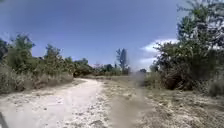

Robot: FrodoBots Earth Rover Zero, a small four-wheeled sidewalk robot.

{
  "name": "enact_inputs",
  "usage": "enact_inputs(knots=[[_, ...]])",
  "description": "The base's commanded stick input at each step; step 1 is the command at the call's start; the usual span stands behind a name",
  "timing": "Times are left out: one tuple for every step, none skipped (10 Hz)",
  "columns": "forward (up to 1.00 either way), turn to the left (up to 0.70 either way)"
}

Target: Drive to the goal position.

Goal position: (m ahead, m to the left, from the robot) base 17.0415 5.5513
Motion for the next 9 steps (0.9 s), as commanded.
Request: enact_inputs(knots=[[0.45,0.02],[0.45,0.02],[0.45,0.02],[0.45,0.02],[0.45,0.02],[0.45,0.02],[0.45,0.02],[0.45,0.02],[0.45,0.02]])
